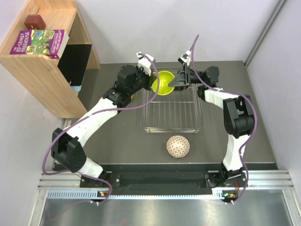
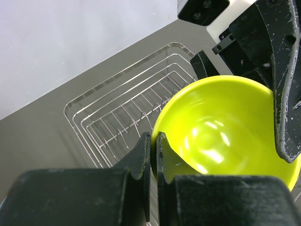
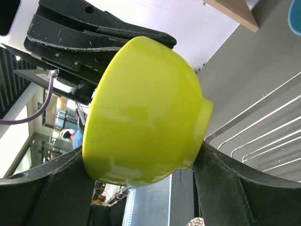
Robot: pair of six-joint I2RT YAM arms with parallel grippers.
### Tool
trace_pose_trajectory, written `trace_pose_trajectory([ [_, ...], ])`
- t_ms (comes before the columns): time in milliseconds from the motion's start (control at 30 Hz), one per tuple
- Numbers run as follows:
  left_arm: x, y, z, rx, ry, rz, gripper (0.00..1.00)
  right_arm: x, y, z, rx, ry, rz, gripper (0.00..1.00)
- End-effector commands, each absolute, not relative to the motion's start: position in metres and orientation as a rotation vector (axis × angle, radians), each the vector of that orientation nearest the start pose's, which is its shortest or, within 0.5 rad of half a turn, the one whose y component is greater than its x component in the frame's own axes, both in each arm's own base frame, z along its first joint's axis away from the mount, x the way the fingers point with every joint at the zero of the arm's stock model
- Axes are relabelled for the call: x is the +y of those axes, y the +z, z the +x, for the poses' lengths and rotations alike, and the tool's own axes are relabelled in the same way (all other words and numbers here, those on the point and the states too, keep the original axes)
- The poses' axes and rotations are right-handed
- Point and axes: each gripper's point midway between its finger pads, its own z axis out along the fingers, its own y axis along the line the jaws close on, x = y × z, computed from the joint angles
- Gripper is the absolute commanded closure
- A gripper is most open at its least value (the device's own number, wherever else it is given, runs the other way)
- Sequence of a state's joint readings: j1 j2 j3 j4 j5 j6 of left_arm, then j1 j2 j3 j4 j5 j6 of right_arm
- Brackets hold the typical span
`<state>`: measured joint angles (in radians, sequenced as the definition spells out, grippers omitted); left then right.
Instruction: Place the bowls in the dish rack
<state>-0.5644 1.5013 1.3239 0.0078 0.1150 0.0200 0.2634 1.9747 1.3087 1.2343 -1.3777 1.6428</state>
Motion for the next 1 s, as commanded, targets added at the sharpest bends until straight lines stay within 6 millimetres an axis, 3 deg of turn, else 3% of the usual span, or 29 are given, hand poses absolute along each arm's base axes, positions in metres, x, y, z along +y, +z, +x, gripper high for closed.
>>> trace_pose_trajectory([
  [0,-0.276,0.279,0.403,1.755,-0.466,0.63,1.0,0.279,0.346,0.335,1.633,2.019,-0.662,1.0],
  [167,-0.281,0.282,0.401,1.754,-0.492,0.656,1.0,0.28,0.34,0.343,1.648,1.999,-0.625,1.0],
  [467,-0.289,0.285,0.395,1.755,-0.548,0.693,0.88,0.282,0.321,0.356,1.708,1.98,-0.576,1.0],
  [567,-0.291,0.286,0.393,1.752,-0.563,0.706,0.77,0.283,0.321,0.357,1.707,1.977,-0.573,1.0],
  [800,-0.292,0.29,0.393,1.747,-0.565,0.711,0.75,0.283,0.317,0.36,1.721,1.959,-0.566,1.0],
  [967,-0.293,0.295,0.391,1.745,-0.579,0.719,0.54,0.283,0.314,0.363,1.737,1.943,-0.551,1.0],
])
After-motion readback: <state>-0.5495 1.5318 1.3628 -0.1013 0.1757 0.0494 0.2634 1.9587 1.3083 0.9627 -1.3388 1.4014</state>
